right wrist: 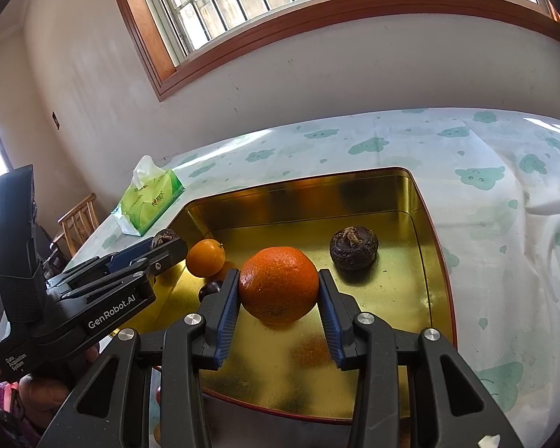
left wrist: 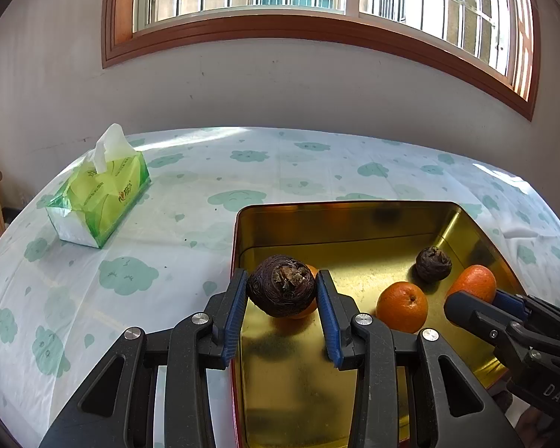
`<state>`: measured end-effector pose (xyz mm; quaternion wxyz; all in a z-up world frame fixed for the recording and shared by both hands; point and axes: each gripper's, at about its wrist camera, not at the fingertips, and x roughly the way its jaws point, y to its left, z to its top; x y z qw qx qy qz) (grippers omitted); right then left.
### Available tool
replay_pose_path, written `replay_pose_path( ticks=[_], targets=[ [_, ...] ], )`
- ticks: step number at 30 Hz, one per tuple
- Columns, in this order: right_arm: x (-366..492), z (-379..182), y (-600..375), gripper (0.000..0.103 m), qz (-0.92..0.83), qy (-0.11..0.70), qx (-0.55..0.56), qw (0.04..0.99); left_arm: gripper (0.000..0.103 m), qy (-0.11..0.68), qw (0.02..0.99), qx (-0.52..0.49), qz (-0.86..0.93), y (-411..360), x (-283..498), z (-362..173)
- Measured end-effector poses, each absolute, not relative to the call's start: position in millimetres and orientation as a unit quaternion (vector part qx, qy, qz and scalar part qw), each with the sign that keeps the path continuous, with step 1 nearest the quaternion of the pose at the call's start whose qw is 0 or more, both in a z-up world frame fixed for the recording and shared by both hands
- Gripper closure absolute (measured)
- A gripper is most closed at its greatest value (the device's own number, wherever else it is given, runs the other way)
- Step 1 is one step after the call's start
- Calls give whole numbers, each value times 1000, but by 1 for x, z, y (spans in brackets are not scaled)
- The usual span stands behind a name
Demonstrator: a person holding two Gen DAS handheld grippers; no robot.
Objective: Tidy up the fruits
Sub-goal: 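Lower the dried fruit and mandarin toward the tin floor with both grippers, then open both grippers to release the dried fruit and mandarin into the tin, then withdraw both grippers from the tin toward the fruit on the table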
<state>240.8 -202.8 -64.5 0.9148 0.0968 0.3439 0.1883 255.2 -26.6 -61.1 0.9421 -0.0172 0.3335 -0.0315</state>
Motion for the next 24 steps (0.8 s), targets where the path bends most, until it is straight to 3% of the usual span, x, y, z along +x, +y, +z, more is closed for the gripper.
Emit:
replay_pose_path(
  ticks=[10, 15, 18, 24],
  targets=[
    [246, -68, -200, 64, 191, 344, 96, 914, 64, 333, 942, -16, -31, -27, 258, -63],
    [247, -67, -202, 62, 192, 340, 101, 915, 58, 328, 944, -19, -40, -29, 259, -67],
    [247, -66, -203, 61, 193, 335, 102, 917, 48, 323, 945, -9, -48, -34, 256, -67],
    [247, -64, -205, 61, 193, 332, 109, 917, 19, 291, 956, 21, -41, -45, 246, -61]
  ],
)
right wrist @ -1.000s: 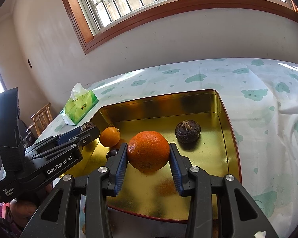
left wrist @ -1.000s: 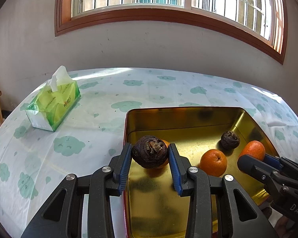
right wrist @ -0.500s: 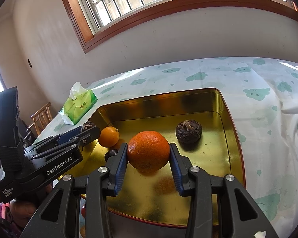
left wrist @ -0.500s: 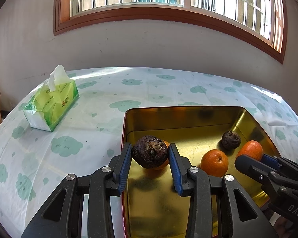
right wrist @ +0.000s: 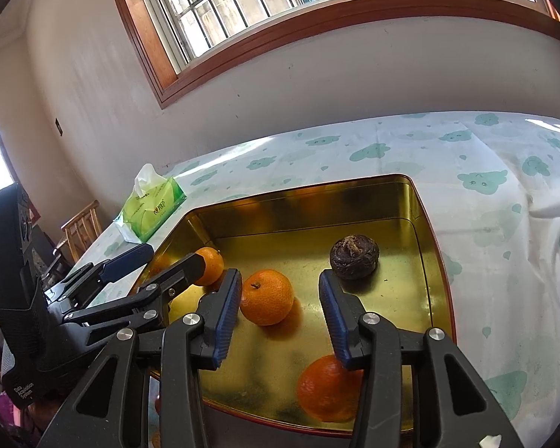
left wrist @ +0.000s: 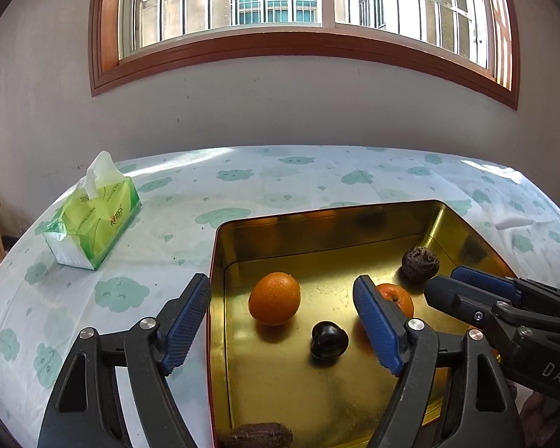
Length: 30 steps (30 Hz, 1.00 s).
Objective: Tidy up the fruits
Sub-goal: 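Withdraw both grippers from the tin toward the fruit on the table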
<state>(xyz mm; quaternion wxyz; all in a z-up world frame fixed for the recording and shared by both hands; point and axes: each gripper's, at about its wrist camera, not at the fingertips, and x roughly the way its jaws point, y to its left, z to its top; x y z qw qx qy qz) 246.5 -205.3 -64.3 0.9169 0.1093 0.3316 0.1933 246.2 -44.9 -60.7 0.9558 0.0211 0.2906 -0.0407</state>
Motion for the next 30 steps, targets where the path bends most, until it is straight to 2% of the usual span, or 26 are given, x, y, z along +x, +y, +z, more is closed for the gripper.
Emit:
replay_pose_path(
  ticks=[8, 14, 22, 24, 28, 30],
  targets=[
    [240, -58, -210, 60, 195, 324, 115, 919, 17, 283, 958, -1, -36, -31, 243, -54],
    [205, -37, -225, 60, 218, 303, 117, 920, 17, 264, 964, -24, -37, -12, 219, -40],
    [141, -49, -217, 60, 294, 345, 82, 888, 18, 283, 955, -56, -62, 24, 157, -46],
    [133, -58, -205, 62, 307, 358, 65, 880, 21, 296, 951, -56, -67, 28, 143, -54],
    [136, -72, -186, 67, 303, 388, 54, 869, 34, 321, 944, -38, -67, 29, 127, -70],
    [143, -78, -181, 67, 294, 405, 64, 863, 35, 314, 946, -47, -68, 32, 125, -70]
  ],
)
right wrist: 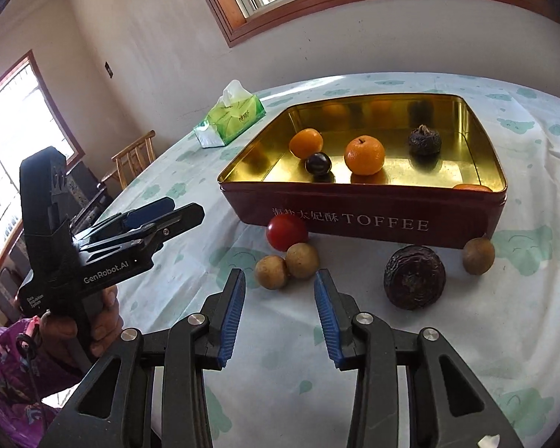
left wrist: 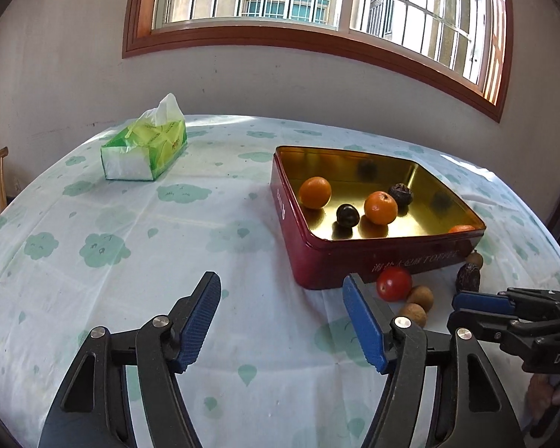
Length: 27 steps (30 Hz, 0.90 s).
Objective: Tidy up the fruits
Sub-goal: 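Withdraw both grippers from the tin toward the fruit on the table, then grasp two tan round fruits with the right gripper while the left grasps the red tomato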
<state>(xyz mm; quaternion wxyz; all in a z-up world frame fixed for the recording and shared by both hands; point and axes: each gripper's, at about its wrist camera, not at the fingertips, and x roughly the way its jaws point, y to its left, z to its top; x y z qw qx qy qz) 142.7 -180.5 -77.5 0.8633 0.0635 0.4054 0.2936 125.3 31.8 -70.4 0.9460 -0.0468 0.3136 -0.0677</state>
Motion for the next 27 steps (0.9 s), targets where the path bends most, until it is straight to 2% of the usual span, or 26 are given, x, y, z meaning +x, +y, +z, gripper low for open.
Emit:
replay_pose_path(
  ticks=[8, 16, 22, 27],
  targets=[
    [161, -86, -161, 58, 253, 422, 73, 867, 35, 322, 941, -58, -81, 33, 133, -75],
    [153, -88, -149, 63, 245, 433, 22, 867, 35, 330, 938, -46, -92, 28, 133, -75],
    [105, -68, -231, 62, 207, 380, 67, 899, 35, 359, 923, -26, -140, 2, 128, -74],
    [86, -70, -320, 62, 106, 378, 95, 915, 35, 380, 910, -45, -159, -26, 138, -76]
  ],
)
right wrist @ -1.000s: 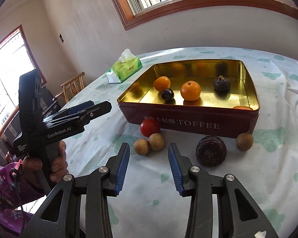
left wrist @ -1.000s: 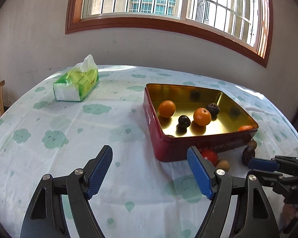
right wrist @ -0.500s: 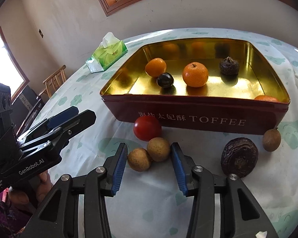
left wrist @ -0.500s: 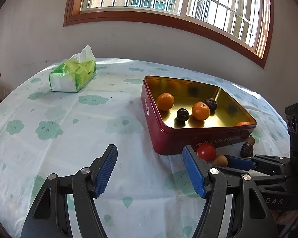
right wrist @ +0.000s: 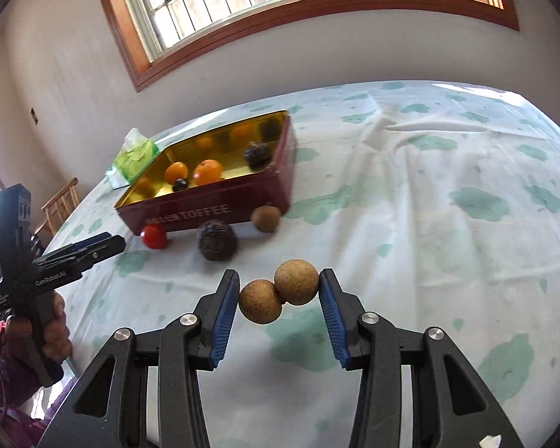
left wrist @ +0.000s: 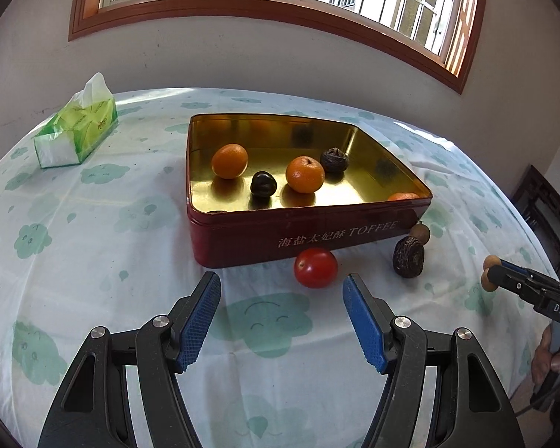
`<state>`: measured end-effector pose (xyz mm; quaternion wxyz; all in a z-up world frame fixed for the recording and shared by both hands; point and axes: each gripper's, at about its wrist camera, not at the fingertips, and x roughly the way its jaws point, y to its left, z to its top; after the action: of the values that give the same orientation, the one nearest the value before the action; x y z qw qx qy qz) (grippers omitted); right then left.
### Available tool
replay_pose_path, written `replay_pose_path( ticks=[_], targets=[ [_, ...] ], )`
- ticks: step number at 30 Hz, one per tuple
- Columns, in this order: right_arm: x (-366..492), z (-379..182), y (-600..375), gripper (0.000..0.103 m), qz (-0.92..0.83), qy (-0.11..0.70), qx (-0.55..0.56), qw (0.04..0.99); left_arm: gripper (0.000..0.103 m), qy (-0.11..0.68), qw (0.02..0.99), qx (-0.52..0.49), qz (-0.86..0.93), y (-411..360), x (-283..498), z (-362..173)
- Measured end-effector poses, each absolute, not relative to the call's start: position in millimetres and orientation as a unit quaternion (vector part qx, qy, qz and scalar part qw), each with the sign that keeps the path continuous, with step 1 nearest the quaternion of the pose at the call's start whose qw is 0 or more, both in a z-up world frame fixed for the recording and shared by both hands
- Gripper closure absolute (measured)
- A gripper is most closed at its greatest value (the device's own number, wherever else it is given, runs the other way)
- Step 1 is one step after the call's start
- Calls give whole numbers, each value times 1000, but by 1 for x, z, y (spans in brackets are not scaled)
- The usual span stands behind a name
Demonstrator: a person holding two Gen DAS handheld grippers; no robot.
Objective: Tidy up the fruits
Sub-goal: 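Grasp two tan round fruits with the right gripper while the left grasps the red tomato, then lift the tomato and the two tan fruits off the table with both grippers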
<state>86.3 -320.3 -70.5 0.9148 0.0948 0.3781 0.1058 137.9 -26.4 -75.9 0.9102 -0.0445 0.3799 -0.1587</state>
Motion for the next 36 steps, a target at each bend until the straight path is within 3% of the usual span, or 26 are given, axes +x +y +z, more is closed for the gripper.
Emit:
replay_pose_path(
  ticks=[10, 12, 14, 16, 36],
  targets=[
    [116, -79, -360, 62, 66, 389, 128, 910, 35, 398, 907, -37, -135, -55, 154, -82],
    [119, -86, -357, 62, 69, 399, 132, 905, 40, 402, 905, -31, -136, -58, 154, -85],
    [120, -88, -353, 62, 69, 403, 123, 904, 63, 419, 897, -22, -138, -62, 155, -92],
    [120, -89, -352, 62, 70, 404, 120, 904, 70, 411, 902, -16, -133, -64, 152, -92],
    [120, -88, -342, 61, 57, 396, 83, 913, 71, 385, 916, -3, -114, -67, 143, -89]
  ],
)
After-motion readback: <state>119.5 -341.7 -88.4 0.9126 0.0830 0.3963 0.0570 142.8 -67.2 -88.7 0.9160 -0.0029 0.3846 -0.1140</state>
